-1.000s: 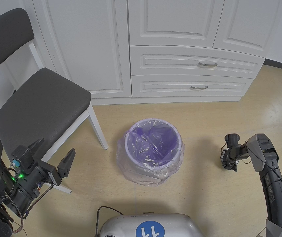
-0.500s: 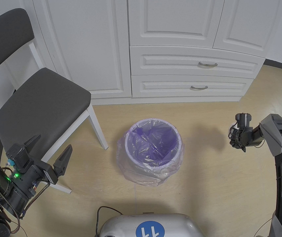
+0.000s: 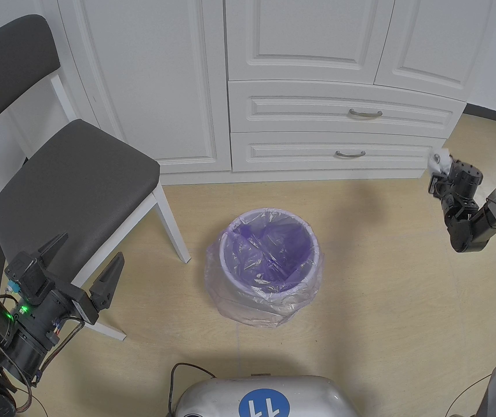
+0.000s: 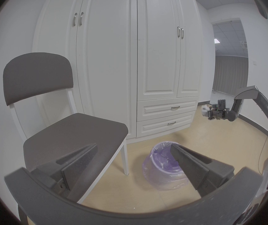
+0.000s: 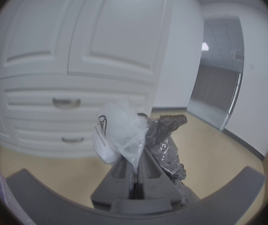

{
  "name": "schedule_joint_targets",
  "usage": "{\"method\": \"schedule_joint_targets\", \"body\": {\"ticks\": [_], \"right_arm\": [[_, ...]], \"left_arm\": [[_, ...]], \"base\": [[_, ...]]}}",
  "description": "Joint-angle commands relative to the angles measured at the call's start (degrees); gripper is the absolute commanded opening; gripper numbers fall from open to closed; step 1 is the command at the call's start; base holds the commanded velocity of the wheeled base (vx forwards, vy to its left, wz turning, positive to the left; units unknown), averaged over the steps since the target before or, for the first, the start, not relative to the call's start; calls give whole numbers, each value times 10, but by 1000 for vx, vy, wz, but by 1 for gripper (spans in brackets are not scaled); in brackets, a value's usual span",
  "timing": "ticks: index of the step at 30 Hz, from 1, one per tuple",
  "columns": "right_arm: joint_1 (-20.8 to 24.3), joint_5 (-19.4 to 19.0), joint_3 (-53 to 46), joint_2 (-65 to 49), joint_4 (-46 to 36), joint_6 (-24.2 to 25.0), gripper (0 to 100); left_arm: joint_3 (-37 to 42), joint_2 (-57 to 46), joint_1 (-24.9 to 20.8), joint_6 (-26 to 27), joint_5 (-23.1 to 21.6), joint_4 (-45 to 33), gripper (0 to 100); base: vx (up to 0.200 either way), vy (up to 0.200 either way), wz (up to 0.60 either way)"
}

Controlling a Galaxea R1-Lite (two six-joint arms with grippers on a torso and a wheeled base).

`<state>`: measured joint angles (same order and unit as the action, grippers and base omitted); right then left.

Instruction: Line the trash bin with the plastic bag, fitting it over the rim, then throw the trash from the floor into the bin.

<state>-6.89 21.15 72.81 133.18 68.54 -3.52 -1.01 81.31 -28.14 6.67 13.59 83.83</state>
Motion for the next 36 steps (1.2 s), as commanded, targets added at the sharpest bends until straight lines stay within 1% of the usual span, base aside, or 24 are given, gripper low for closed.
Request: {"method": "schedule_joint_targets", "body": {"ticks": [1, 2, 3, 4, 5, 8, 10, 11, 12, 13, 14, 15, 17, 18, 19, 21, 24, 28, 30, 36], "right_arm": [[-1, -20, -36, -51, 172, -112, 0], [-2, -35, -35, -51, 203, -135, 0], [-2, -35, -35, -51, 203, -135, 0], [-2, -59, -27, -49, 215, -155, 0], [0, -68, -26, -52, 215, -156, 0], [14, -78, -18, -63, 215, -148, 0], [31, -79, -5, -64, 215, -129, 0], [47, -79, 10, -63, 215, -109, 0], [47, -79, 10, -63, 215, -109, 0], [84, -72, 34, -60, 215, -67, 0], [100, -69, 41, -59, 215, -50, 0], [108, -66, 43, -59, 215, -46, 0], [142, -44, 45, -64, 215, -45, 0], [142, -44, 45, -64, 215, -45, 0], [169, -22, 46, -66, 215, -44, 0], [190, -6, 44, -70, 215, -44, 0], [211, 3, 43, -70, 215, -44, 0], [224, 7, 44, -62, 215, -44, 0], [247, 13, 44, -49, 215, -43, 0], [306, 50, 44, -13, 215, -38, 0]], "left_arm": [[10, -2, -2, 0, 0, -2, 100], [10, -2, -2, 0, 0, -2, 100], [10, -2, -2, 0, 0, -2, 100], [10, -3, -2, 0, 0, -2, 100], [10, -4, -2, 0, 0, -1, 100], [10, -4, -2, 0, 0, -1, 100], [10, -4, -2, 0, 0, 0, 100], [10, -4, -2, 0, 0, -1, 100], [10, -4, -2, 0, 0, -1, 100], [10, -3, -2, 0, 0, -1, 100], [10, -3, -2, 0, 0, -1, 100], [10, -3, -2, 0, 0, -1, 100], [10, -3, -1, -1, 0, 0, 100], [10, -3, -1, -1, 0, 0, 100], [10, -4, -1, -2, 0, 1, 100], [10, -3, -1, -2, 0, 2, 100], [10, -2, -1, -3, 0, 1, 100], [10, 3, -1, -4, 0, 0, 100], [10, 6, -1, -5, 1, -1, 100], [10, 8, -2, -6, 1, -2, 100]], "base": [[0, 0, 0], [0, 0, 0], [0, 0, 0], [0, 0, 0], [0, 0, 0], [0, 0, 0], [0, 0, 0], [0, 0, 0], [0, 0, 0], [0, 0, 0], [0, 0, 0], [0, 0, 0], [0, 0, 0], [0, 0, 0], [0, 0, 0], [0, 0, 0], [0, 0, 0], [0, 0, 0], [0, 0, 0], [0, 0, 0]]}}
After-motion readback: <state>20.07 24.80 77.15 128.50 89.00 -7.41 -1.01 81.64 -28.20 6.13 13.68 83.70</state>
